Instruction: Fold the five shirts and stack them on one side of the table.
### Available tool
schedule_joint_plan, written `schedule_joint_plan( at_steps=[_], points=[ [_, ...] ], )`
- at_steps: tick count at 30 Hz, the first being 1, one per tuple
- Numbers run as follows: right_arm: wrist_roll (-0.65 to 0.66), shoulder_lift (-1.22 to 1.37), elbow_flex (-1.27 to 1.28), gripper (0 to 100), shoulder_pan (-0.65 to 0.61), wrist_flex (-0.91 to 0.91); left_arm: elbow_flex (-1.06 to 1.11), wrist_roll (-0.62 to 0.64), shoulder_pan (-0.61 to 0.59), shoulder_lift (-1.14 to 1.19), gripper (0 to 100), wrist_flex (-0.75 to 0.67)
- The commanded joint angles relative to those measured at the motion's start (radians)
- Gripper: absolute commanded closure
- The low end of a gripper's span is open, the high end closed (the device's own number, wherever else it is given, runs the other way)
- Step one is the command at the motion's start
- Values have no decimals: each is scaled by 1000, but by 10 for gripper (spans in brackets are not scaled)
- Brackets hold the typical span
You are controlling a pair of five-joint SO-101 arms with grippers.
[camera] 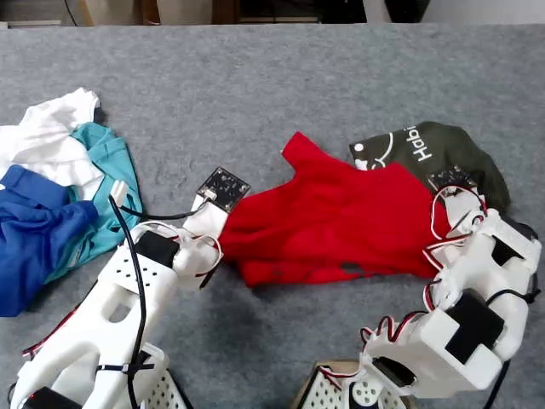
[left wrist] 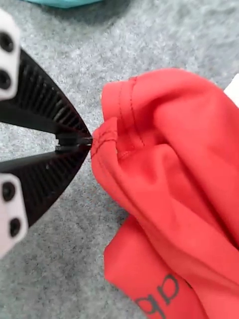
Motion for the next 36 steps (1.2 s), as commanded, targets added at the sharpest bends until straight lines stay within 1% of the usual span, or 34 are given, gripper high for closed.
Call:
schedule_joint_plan(
  at_steps=[1, 6, 9, 11, 13, 16, 18, 20, 22, 25, 27, 29, 31, 36],
  points=[
    [-15, -36, 1, 996, -31, -12, -89, 2, 9, -19, 983, 107],
    [-17, -39, 4, 996, -38, 0, -299, 2, 2, -21, 983, 307],
    [-34, -44, -4, 996, -51, 60, -416, 2, 2, -21, 983, 411],
    [-64, -71, -8, 996, -65, 86, -485, 2, 2, -21, 983, 471],
    [-77, -114, -7, 996, -84, 95, -511, 2, 2, -21, 982, 499],
    [-81, -173, -4, 996, -127, 92, -457, -3, 2, -12, 978, 468],
    [-115, -191, -2, 996, -151, 80, -382, -3, 8, -12, 969, 425],
    [-155, -191, 1, 996, -166, 37, -302, -5, 9, -12, 909, 381],
    [-181, -191, 30, 996, -170, -29, -235, -5, 9, -15, 819, 353],
    [-206, -191, 110, 995, -170, -135, -198, 11, 2, -13, 715, 298],
    [-210, -191, 176, 995, -170, -204, -196, 104, -18, -12, 682, 262],
    [-210, -206, 202, 995, -170, -239, -207, 236, -52, -12, 682, 221],
    [-210, -211, 203, 995, -170, -244, -213, 339, -77, -12, 682, 187],
    [-207, -213, 208, 995, -183, -250, -203, 443, -84, -8, 682, 114]
  ],
)
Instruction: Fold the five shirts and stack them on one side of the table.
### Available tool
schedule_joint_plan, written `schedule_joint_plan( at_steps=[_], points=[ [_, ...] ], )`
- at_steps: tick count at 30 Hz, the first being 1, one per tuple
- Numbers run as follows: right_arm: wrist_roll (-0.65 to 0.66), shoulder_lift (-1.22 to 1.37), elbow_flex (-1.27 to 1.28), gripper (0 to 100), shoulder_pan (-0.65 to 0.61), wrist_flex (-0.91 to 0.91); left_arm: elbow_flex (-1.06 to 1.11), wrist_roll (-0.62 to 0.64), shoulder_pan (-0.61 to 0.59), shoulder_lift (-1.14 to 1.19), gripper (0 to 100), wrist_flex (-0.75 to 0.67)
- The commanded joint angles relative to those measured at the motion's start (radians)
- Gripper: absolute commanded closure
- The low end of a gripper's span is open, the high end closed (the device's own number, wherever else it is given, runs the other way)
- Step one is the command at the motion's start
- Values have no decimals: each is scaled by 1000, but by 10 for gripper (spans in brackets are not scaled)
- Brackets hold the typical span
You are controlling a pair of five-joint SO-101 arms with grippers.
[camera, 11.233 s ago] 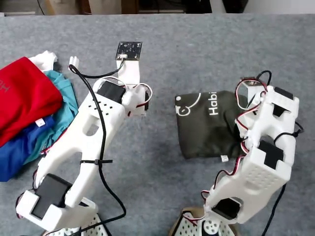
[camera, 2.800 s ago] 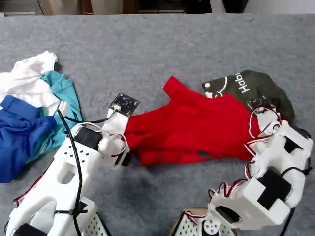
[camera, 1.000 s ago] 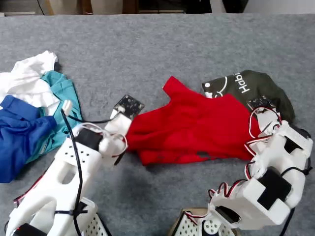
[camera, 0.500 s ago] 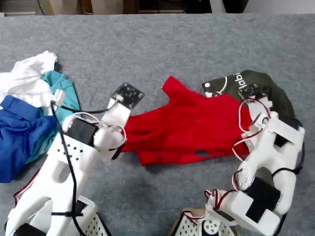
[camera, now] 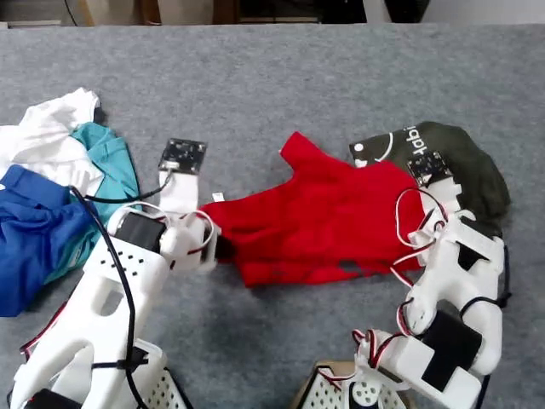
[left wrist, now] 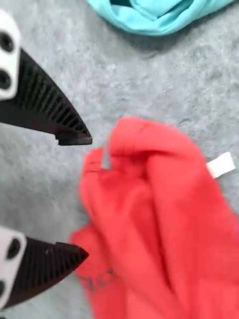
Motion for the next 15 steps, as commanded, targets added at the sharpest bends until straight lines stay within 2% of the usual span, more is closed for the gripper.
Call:
schedule_joint_plan(
  at_steps=[1, 5, 8, 15],
  points=[
    [-9, -35, 1, 995, -24, -20, -9, 86, -12, -8, 682, -44],
    [-9, -35, 1, 995, -24, -20, -9, 193, -11, 24, 682, -37],
    [-8, -35, 1, 995, -24, -20, -32, 201, -49, 124, 682, -35],
    [-9, -35, 1, 995, -25, -20, -279, 198, -81, 364, 682, 170]
  ],
)
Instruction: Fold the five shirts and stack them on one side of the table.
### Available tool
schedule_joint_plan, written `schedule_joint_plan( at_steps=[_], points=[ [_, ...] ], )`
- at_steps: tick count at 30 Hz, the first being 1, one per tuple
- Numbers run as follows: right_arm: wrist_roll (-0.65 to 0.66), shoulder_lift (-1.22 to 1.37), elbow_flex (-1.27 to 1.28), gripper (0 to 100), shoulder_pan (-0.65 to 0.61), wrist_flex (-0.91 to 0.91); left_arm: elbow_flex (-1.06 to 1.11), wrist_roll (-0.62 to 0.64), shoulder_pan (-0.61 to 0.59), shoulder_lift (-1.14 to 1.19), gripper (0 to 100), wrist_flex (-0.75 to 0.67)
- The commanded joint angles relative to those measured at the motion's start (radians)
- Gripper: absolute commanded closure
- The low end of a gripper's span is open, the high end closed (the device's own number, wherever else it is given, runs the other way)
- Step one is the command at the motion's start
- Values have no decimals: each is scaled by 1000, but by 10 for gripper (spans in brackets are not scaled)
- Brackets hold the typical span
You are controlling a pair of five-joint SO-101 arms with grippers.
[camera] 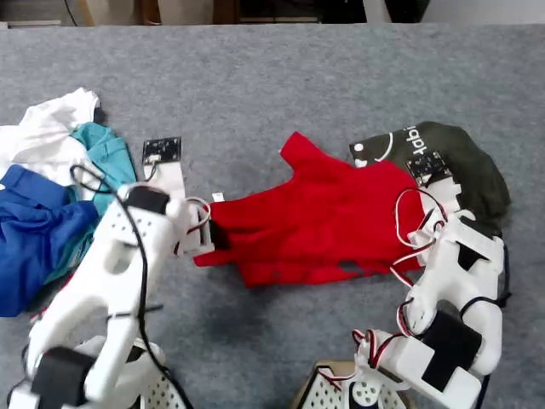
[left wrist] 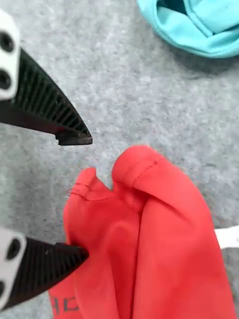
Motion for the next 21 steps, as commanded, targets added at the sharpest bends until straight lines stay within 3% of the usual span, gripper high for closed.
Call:
schedule_joint_plan(
  at_steps=[1, 13, 15, 21],
  points=[
    [-9, -35, 1, 995, -22, -20, -137, 6, -8, 82, 682, 72],
    [-9, -35, 2, 995, -22, -21, -267, -11, 112, 128, 682, 207],
    [-9, -35, 2, 995, -22, -21, -272, -126, 112, 128, 682, 209],
    [-9, -35, 2, 995, -22, -21, -187, -726, 98, 136, 682, 199]
  ],
)
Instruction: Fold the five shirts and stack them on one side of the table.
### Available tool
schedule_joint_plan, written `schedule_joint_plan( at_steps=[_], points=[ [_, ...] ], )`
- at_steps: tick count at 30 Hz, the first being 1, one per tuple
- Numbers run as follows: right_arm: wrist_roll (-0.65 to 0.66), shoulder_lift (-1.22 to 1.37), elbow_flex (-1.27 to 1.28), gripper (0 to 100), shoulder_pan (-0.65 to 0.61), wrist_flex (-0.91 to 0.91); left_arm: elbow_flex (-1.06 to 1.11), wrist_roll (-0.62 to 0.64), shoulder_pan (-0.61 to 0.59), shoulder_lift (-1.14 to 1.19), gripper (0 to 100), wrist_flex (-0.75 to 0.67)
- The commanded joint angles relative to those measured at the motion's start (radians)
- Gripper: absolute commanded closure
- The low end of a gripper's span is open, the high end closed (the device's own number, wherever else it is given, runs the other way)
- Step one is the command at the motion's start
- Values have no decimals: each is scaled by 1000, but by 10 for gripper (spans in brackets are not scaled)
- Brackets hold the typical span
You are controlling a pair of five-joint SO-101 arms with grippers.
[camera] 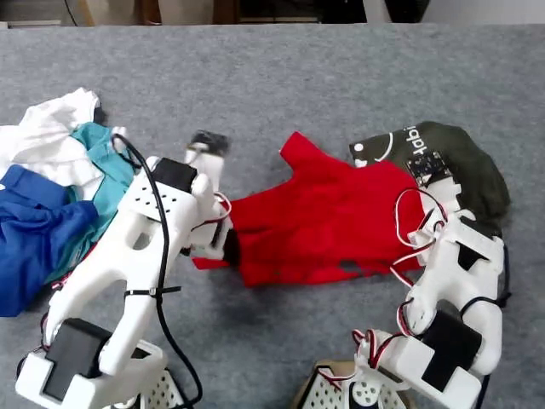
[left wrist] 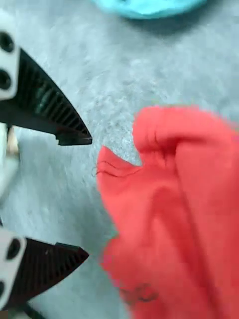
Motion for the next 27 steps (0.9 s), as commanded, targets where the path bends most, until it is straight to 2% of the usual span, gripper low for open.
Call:
schedule_joint_plan(
  at_steps=[1, 4, 8, 16, 22, 27],
  points=[
    [-11, -35, 2, 995, -22, -18, 46, -408, -26, 8, 682, -28],
    [-11, -35, 2, 995, -22, -18, 112, -623, -75, 2, 682, -130],
    [-11, -35, 2, 995, -22, -18, 173, -732, -84, 10, 682, -241],
    [-12, -35, 2, 995, -22, -18, 245, -736, -71, 10, 682, -402],
    [-12, -35, 2, 995, -22, -18, 284, -732, 8, 1, 686, -420],
    [-12, -35, 2, 995, -22, -18, 272, -732, 43, -1, 802, -420]
  ],
)
